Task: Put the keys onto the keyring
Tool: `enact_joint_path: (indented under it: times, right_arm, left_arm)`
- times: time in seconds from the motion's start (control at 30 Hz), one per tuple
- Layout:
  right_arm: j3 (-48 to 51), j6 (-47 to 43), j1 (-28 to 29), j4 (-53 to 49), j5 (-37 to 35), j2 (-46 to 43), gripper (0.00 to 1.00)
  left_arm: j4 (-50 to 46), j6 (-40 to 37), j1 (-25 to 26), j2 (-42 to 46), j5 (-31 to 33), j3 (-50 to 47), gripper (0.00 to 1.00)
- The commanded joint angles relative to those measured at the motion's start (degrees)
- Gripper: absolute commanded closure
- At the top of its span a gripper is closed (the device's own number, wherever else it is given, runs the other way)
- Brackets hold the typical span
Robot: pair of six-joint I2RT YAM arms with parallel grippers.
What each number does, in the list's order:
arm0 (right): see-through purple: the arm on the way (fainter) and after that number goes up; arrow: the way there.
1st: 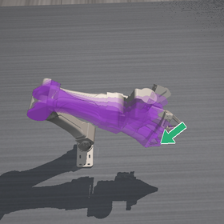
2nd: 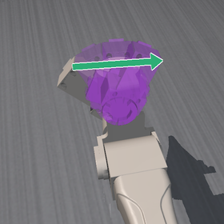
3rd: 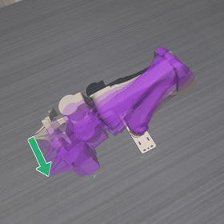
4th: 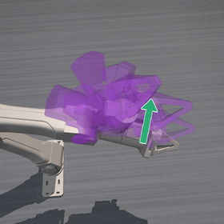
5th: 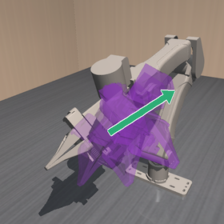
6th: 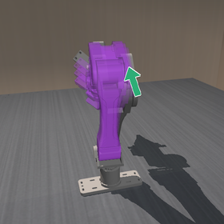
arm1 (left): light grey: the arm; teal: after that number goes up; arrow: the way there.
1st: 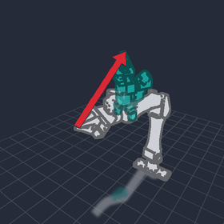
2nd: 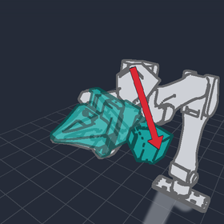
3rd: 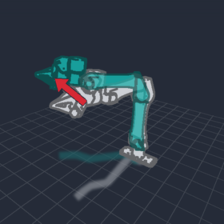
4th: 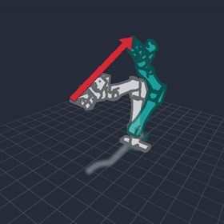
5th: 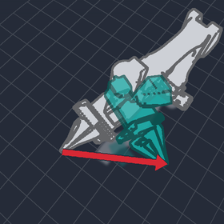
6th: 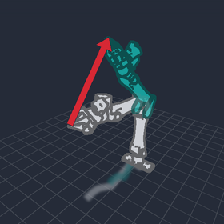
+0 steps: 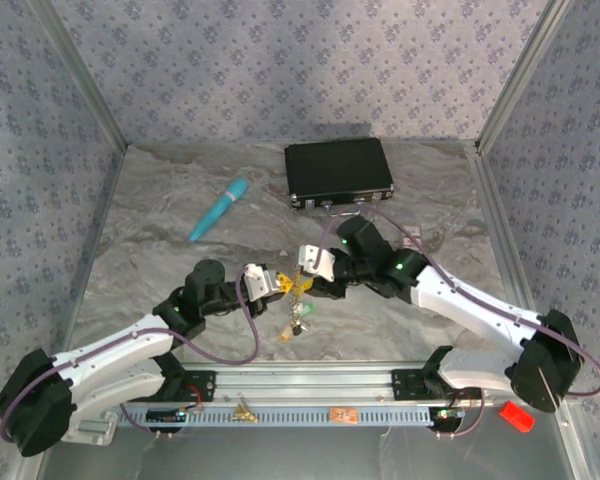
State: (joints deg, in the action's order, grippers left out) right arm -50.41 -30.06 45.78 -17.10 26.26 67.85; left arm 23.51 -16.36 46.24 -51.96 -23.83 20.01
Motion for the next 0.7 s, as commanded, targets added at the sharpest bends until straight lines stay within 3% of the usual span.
enact_joint_path:
  times: [0.0,0.2,0.4,0.67]
  right_arm:
    - [4.5,7.0,-1.7,10.7,8.1,-1.2,0.67]
    - [6.3,8.5,-2.0,15.6,10.3,0.6,0.67]
    - [6.3,8.0,-2.3,16.0,12.1,2.2,0.7]
    - [6.3,7.7,-3.0,15.2,12.8,2.0,0.82]
  left_arm:
    - [12.2,2.7,0.0,-0.5,-0.4,-1.8,1.0]
    - [24.2,6.9,0.1,-3.0,-0.2,-5.4,1.0]
    - [26.0,8.0,0.0,-3.6,-1.5,-6.0,1.0]
    - [26.1,8.0,0.1,-3.4,-1.8,-6.3,1.0]
